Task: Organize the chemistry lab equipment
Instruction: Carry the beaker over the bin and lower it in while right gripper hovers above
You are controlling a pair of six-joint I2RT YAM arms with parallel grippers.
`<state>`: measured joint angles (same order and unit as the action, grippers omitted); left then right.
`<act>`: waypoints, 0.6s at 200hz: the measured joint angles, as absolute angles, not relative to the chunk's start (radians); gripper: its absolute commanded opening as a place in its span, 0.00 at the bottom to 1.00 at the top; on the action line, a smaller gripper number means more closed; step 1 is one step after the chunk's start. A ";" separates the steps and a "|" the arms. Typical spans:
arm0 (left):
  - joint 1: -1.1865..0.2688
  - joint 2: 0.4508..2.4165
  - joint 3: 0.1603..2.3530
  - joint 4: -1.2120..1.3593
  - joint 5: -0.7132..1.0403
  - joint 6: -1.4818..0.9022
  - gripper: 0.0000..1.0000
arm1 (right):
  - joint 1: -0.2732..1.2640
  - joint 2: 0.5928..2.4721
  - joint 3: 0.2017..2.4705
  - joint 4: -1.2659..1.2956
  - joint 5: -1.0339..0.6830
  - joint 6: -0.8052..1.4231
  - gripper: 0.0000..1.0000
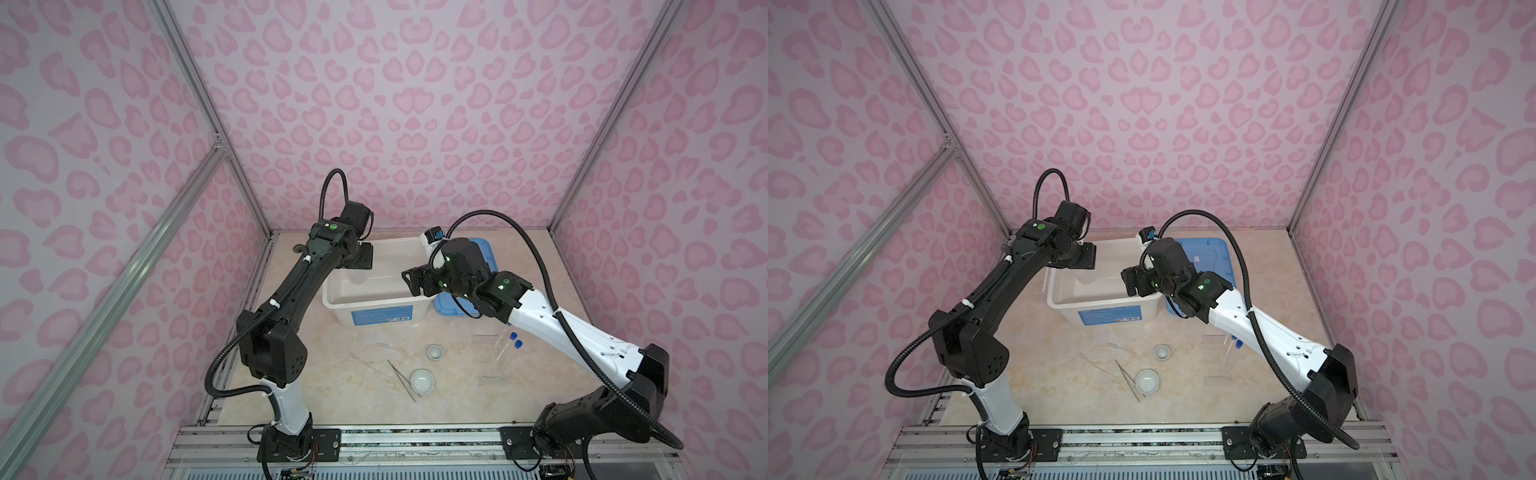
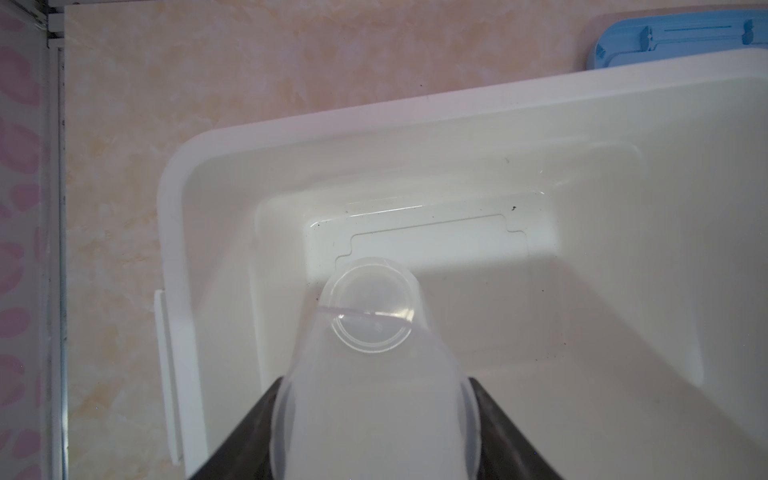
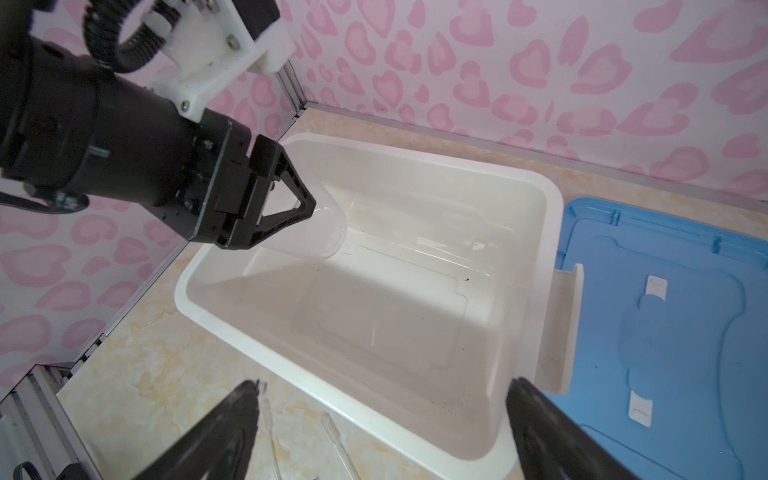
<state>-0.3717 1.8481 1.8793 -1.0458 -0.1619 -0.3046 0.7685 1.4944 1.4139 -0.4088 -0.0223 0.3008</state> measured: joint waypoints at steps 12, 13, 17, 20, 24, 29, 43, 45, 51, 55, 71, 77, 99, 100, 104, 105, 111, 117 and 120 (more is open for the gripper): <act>-0.361 1.866 1.874 -1.026 -0.161 -0.301 0.65 | 0.759 1.511 1.420 -0.408 -0.035 0.295 0.93; -0.360 1.868 1.873 -1.023 -0.161 -0.299 0.65 | 0.757 1.512 1.421 -0.408 -0.036 0.295 0.94; -0.356 1.871 1.869 -1.016 -0.162 -0.295 0.65 | 0.756 1.516 1.423 -0.408 -0.040 0.294 0.94; -0.353 1.874 1.864 -1.009 -0.161 -0.295 0.65 | 0.754 1.519 1.423 -0.407 -0.043 0.292 0.93; -0.350 1.876 1.858 -1.003 -0.162 -0.295 0.66 | 0.751 1.523 1.425 -0.406 -0.046 0.290 0.94; -0.347 1.879 1.849 -0.993 -0.161 -0.292 0.66 | 0.748 1.528 1.426 -0.404 -0.051 0.285 0.93; -0.337 1.887 1.826 -0.971 -0.157 -0.286 0.66 | 0.741 1.541 1.428 -0.401 -0.057 0.278 0.93; -0.335 1.888 1.822 -0.970 -0.156 -0.285 0.66 | 0.740 1.543 1.428 -0.400 -0.057 0.277 0.93; -0.331 1.890 1.814 -0.963 -0.154 -0.284 0.66 | 0.737 1.547 1.428 -0.398 -0.062 0.277 0.93; -0.327 1.891 1.809 -0.959 -0.152 -0.280 0.66 | 0.736 1.551 1.428 -0.395 -0.065 0.276 0.93; -0.317 1.896 1.788 -0.931 -0.146 -0.274 0.67 | 0.732 1.562 1.423 -0.379 -0.072 0.272 0.93; -0.313 1.900 1.780 -0.918 -0.145 -0.268 0.67 | 0.732 1.565 1.419 -0.373 -0.073 0.272 0.93; -0.311 1.914 1.754 -0.886 -0.145 -0.260 0.69 | 0.731 1.581 1.410 -0.365 -0.080 0.270 0.92; -0.310 1.914 1.753 -0.884 -0.145 -0.261 0.69 | 0.731 1.581 1.410 -0.365 -0.080 0.270 0.92; -0.310 1.915 1.748 -0.878 -0.145 -0.261 0.69 | 0.731 1.583 1.409 -0.364 -0.081 0.270 0.92; -0.309 1.916 1.746 -0.875 -0.145 -0.261 0.70 | 0.731 1.584 1.409 -0.364 -0.081 0.270 0.92; -0.309 1.918 1.738 -0.866 -0.142 -0.261 0.70 | 0.731 1.586 1.408 -0.362 -0.083 0.270 0.92; -0.307 1.921 1.731 -0.857 -0.136 -0.260 0.71 | 0.731 1.588 1.406 -0.361 -0.084 0.270 0.92; -0.306 1.923 1.728 -0.854 -0.134 -0.259 0.71 | 0.731 1.588 1.405 -0.360 -0.084 0.270 0.92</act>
